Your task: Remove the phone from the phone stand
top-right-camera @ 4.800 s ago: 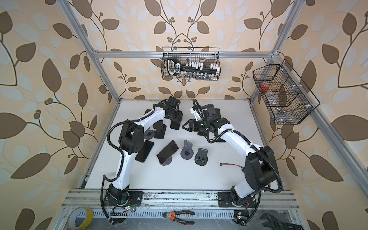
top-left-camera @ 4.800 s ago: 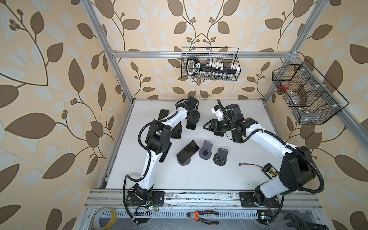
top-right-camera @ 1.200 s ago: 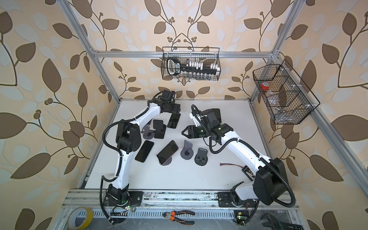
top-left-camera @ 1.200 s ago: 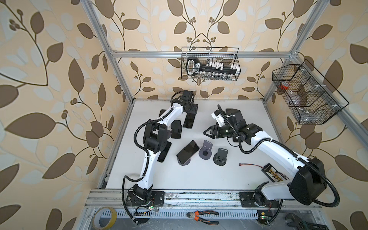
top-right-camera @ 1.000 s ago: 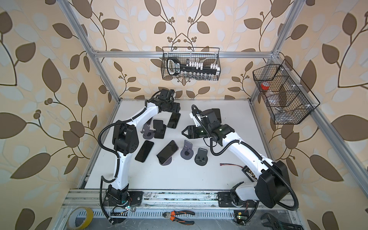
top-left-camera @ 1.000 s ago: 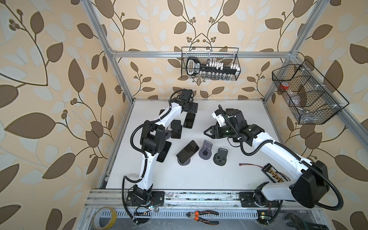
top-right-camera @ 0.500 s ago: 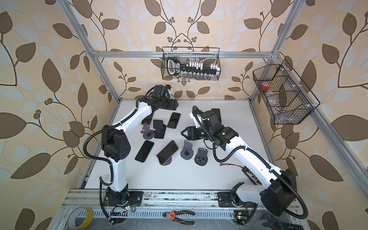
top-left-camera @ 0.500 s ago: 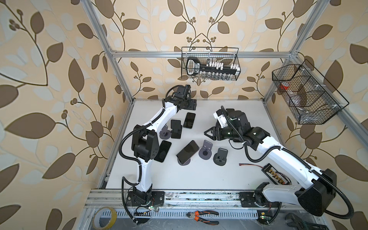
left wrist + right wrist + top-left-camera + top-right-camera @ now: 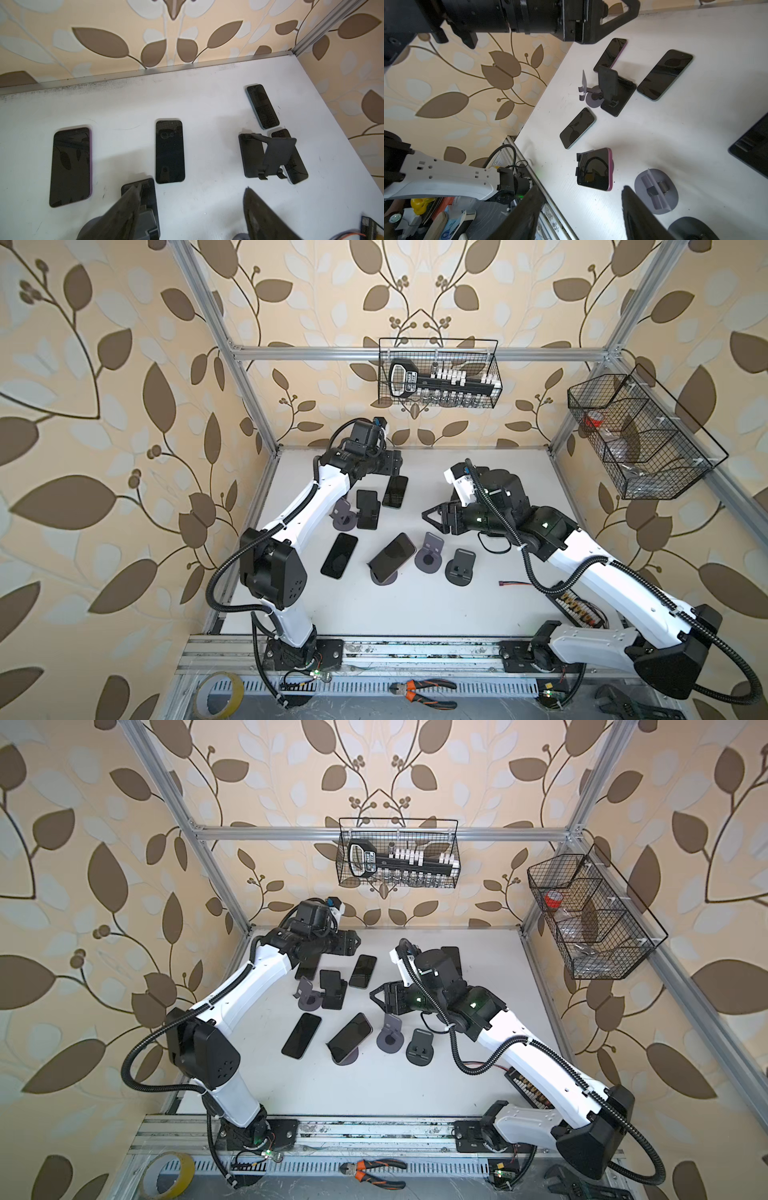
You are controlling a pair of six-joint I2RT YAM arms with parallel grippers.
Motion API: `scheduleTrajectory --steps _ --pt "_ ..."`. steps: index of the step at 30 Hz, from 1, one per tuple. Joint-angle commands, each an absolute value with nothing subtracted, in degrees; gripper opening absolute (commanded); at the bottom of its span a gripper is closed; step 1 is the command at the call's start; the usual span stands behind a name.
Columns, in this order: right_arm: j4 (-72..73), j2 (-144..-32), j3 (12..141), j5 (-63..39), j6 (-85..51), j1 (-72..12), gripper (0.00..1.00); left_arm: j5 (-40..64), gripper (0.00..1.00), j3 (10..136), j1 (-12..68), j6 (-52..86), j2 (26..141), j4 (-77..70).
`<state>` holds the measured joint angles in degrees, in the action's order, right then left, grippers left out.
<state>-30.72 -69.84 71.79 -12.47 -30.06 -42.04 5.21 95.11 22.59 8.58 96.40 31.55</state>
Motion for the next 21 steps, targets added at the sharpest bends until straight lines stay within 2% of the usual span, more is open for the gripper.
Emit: scheduleTrajectory --steps 1,9,21 --pt "-33.11 -69.2 74.44 -6.72 -32.72 -46.41 0.63 7.3 0.78 92.41 23.29 8.62 89.61 30.26" --pt "-34.01 -70.34 75.6 0.09 -35.22 -55.01 0.63 9.1 0.78 88.46 23.47 7.18 82.0 32.09" --pt "-32.96 -70.99 74.44 5.41 -36.33 -61.22 0.63 12.63 0.8 78.17 23.47 0.6 67.88 34.97"
